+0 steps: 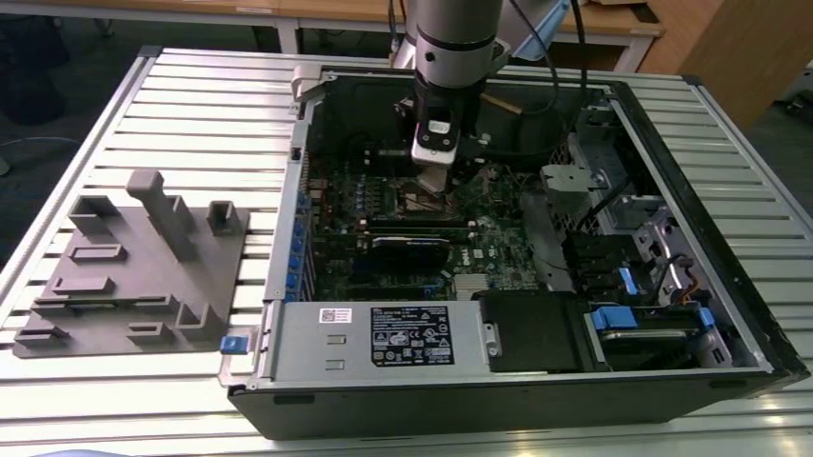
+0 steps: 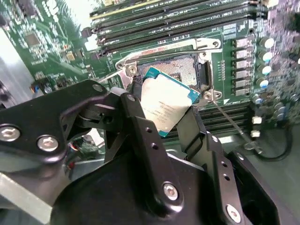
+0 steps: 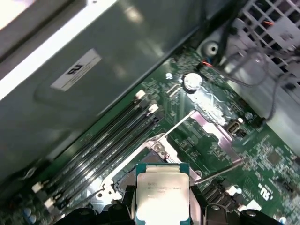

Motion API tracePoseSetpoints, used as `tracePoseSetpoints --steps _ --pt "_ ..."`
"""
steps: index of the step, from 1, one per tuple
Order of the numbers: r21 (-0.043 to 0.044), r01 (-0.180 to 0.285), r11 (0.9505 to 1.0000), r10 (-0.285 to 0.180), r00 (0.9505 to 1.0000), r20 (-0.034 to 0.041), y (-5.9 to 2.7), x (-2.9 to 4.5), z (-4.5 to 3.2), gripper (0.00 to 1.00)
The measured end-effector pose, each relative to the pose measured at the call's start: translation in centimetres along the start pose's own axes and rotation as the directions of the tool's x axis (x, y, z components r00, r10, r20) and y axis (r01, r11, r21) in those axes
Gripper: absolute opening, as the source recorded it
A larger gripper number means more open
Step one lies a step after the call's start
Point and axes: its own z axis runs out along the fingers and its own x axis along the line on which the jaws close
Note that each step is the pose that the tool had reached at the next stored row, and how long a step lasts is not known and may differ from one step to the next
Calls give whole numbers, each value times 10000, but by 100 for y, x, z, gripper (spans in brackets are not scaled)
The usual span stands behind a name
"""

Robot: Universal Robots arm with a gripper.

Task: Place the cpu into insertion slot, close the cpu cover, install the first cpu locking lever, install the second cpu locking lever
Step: 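Place the cpu into insertion slot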

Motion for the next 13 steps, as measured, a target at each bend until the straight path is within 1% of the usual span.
tracePoseSetpoints --steps 2,4,7,10,12,13 --pt "0 -359 9994 359 9994 34 0 0 2 54" --pt "-4 -717 9974 717 9974 67 0 0 5 54" --pt "-10 -1266 9920 1266 9919 119 -1 0 10 54" --pt "-18 -1798 9837 1798 9836 168 -1 0 14 54" --pt "-26 -2149 9766 2149 9764 200 -2 0 17 54" --pt "-30 -2335 9724 2335 9721 218 -2 0 19 54"
